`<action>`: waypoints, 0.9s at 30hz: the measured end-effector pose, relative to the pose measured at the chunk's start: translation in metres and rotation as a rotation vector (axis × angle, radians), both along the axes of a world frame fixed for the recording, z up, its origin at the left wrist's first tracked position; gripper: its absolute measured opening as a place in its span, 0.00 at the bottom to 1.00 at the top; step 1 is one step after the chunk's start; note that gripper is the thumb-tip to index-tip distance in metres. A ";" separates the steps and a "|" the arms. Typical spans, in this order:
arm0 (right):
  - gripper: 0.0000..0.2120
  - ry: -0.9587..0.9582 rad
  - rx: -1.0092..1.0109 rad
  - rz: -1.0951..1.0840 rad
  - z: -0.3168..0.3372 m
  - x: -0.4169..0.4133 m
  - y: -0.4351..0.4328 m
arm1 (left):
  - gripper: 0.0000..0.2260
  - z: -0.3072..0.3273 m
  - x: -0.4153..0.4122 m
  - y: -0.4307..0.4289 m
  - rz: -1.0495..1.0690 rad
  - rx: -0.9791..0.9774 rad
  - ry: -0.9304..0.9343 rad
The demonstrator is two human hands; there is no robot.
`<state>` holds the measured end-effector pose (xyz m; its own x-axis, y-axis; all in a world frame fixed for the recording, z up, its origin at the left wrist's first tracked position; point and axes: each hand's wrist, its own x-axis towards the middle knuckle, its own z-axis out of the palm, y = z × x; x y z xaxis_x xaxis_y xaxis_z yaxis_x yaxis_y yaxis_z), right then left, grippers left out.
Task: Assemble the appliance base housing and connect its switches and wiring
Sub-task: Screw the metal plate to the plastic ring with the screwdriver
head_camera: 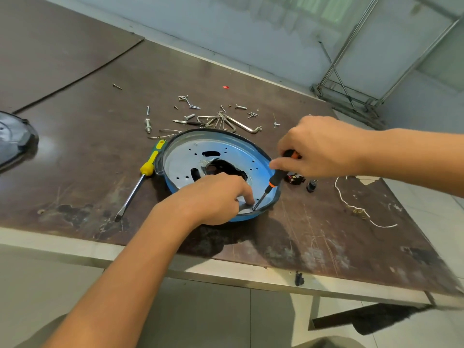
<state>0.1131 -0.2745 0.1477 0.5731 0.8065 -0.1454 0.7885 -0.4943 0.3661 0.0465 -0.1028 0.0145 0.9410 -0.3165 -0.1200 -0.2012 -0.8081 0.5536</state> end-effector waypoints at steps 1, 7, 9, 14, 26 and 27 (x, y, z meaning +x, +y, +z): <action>0.24 -0.030 -0.018 -0.054 -0.001 -0.004 0.000 | 0.22 0.000 0.000 0.000 0.004 -0.004 0.004; 0.16 0.254 -0.176 -0.193 0.018 -0.004 0.007 | 0.19 0.001 0.003 0.004 0.014 -0.021 -0.006; 0.11 0.332 -0.162 -0.152 0.027 -0.010 0.008 | 0.19 0.002 0.002 0.002 0.005 -0.014 -0.015; 0.16 -0.027 -0.213 0.029 0.017 -0.018 0.011 | 0.19 0.003 -0.002 0.001 0.015 0.003 -0.012; 0.08 0.216 -0.171 -0.019 0.024 -0.017 0.019 | 0.20 0.006 -0.004 0.001 0.026 0.024 -0.005; 0.09 0.172 -0.115 -0.014 0.020 -0.017 0.020 | 0.20 0.006 -0.004 0.001 0.025 0.024 -0.001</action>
<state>0.0965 -0.2549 0.1674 0.5430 0.7709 -0.3329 0.8376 -0.4686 0.2808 0.0421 -0.1020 0.0205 0.9486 -0.2901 -0.1263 -0.1816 -0.8260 0.5336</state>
